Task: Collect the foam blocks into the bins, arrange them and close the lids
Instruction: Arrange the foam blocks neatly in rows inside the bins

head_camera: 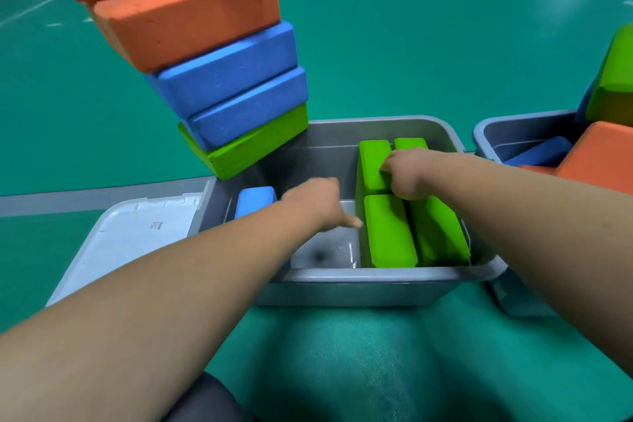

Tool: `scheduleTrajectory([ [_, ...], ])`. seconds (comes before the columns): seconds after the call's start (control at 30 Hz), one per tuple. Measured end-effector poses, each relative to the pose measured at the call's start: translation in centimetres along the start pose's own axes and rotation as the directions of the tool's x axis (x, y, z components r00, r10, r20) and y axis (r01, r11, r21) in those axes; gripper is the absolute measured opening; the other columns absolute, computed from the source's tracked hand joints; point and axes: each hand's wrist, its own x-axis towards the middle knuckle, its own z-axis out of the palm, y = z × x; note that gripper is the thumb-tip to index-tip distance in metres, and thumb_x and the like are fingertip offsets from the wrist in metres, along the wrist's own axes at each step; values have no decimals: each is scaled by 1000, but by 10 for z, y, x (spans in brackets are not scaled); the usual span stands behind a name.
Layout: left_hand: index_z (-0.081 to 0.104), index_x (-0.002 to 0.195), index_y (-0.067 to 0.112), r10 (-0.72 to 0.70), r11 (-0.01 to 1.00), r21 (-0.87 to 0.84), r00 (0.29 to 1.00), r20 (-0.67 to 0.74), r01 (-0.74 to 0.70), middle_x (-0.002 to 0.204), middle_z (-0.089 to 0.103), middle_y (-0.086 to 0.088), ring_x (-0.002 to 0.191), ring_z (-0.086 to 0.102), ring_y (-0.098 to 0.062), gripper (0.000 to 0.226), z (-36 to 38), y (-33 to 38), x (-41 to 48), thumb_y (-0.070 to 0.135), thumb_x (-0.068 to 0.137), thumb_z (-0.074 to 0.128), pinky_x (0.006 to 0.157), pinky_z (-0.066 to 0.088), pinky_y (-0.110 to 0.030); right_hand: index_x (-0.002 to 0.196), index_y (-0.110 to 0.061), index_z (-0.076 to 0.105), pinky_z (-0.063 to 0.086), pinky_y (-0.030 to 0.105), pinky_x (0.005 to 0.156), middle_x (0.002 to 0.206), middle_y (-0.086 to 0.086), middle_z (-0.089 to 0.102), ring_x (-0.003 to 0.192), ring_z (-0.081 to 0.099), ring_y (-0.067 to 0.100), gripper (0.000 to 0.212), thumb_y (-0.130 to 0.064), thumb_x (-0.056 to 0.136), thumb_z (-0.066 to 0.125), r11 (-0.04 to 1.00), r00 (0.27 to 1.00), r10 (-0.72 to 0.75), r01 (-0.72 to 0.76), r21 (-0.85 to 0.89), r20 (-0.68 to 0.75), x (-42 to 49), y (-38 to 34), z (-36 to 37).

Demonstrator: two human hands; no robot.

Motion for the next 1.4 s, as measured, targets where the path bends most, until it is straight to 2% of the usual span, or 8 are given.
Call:
scheduleTrajectory([
  [0.07, 54, 118, 16, -169, 984, 39, 977, -131, 175, 130, 61, -7, 107, 61, -31, 47, -7, -16, -3, 46, 87, 74, 77, 46, -38, 129, -12, 65, 52, 36, 93, 134, 16, 60, 119, 60, 35, 40, -17, 93, 49, 1000, 1000, -24, 24, -7, -15, -4, -8, -4],
  [0.2, 47, 147, 10, -452, 884, 78, 885, -113, 462, 138, 46, -11, 131, 52, -33, 68, -7, -51, -8, 25, 84, 69, 95, 49, -44, 117, -10, 70, 44, 28, 74, 121, 15, 68, 108, 64, 33, 31, -15, 98, 46, 996, 995, -87, 87, -7, -38, -11, -27, -15],
  [0.47, 55, 133, 27, -605, 790, 172, 794, 56, 589, 119, 51, -8, 122, 58, -33, 67, -5, -63, -14, 38, 70, 72, 67, 48, -40, 117, -10, 71, 55, 39, 96, 124, 13, 69, 112, 65, 33, 33, -17, 96, 46, 989, 987, -132, 138, 57, -95, -15, -49, -32],
  [0.63, 40, 136, 14, -519, 851, 93, 855, -6, 517, 92, 29, -10, 97, 42, -33, 68, 5, -43, -9, 53, 86, 64, 56, 31, -35, 114, -12, 72, 55, 39, 94, 119, 12, 70, 108, 65, 34, 32, -19, 96, 47, 987, 984, -141, 148, 59, -107, -15, -48, -32],
  [0.83, 1, 163, 8, -433, 900, -40, 901, 37, 434, 147, 38, -23, 128, 50, -42, 121, 12, -26, -10, 62, 79, 70, 90, 46, -42, 102, -15, 67, 42, 29, 76, 116, 13, 70, 88, 53, 30, 23, -21, 95, 46, 996, 987, -90, 92, 5, -129, -15, -30, -28],
  [1.07, 4, 166, 22, -47, 996, -71, 999, -4, 46, 145, 56, -15, 120, 59, -37, 118, 23, 8, -13, 60, 76, 71, 84, 48, -38, 84, -16, 58, 53, 40, 92, 116, 14, 67, 92, 54, 32, 17, -23, 93, 45, 998, 997, 45, -43, 35, -62, -11, -5, -18],
  [1.27, 34, 148, 11, -143, 966, -225, 987, -70, 124, 128, 62, -13, 95, 59, -32, 96, 23, 17, -5, 64, 75, 68, 71, 45, -36, 82, -17, 54, 53, 42, 94, 107, 16, 63, 90, 53, 33, 14, -23, 91, 45, 997, 997, 70, -68, 43, -44, -11, 9, -12],
  [1.4, 19, 152, 14, -189, 920, -310, 965, 180, 238, 115, 58, -12, 80, 70, -33, 115, 25, 15, -8, 69, 72, 81, 57, 62, -41, 76, -15, 52, 52, 42, 92, 95, 12, 54, 88, 52, 34, 20, -24, 92, 46, 996, 997, 63, -61, 61, -39, -13, 14, -10],
])
